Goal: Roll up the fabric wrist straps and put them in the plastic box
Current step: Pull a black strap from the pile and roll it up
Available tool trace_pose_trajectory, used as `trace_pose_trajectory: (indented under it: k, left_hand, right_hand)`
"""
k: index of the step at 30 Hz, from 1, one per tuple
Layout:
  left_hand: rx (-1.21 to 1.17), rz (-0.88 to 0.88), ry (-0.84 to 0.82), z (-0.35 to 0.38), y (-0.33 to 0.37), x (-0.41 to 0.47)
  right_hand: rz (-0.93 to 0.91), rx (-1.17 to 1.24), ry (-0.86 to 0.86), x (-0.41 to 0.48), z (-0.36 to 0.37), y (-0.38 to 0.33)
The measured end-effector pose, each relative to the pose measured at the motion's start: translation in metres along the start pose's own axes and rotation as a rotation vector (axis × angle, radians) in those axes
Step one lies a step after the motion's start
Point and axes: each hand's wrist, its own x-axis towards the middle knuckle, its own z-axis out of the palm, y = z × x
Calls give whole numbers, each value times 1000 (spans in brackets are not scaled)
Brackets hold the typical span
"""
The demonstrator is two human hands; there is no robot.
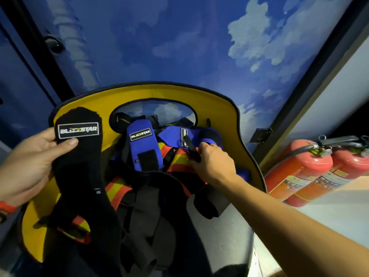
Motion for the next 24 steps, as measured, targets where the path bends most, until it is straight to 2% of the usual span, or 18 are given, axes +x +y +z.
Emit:
trace_pose_trajectory:
  k: [3,5,7,11,16,18,20,24]
  left_hand:
    - [-48,87,61,-31,-4,7]
    - [-34,70,127,-36,4,4]
    - [78,51,140,-31,9,-2]
    - [45,32,94,-26,13,-12]
    - [10,11,74,-25,14,-19]
    - [6,1,62,-28,14,-20]
    - [5,8,75,-35,13,-19]
    - [45,24,120,-42,10,-17]
  right_hand:
    - [-54,-29,-83,-4,7,-14]
    - [-136,-90,-59,-7,9,-27]
    - [-216,-54,-22,-9,12,-44]
    - [-180,256,-224,-8,31,-74]
    - [-62,571,-129,8,48,-101]
    - [-209,552,-36,2,54,-118]
    - [-452,466,59,-11,65,-135]
    - [-780,443,66,-31,84,-169]
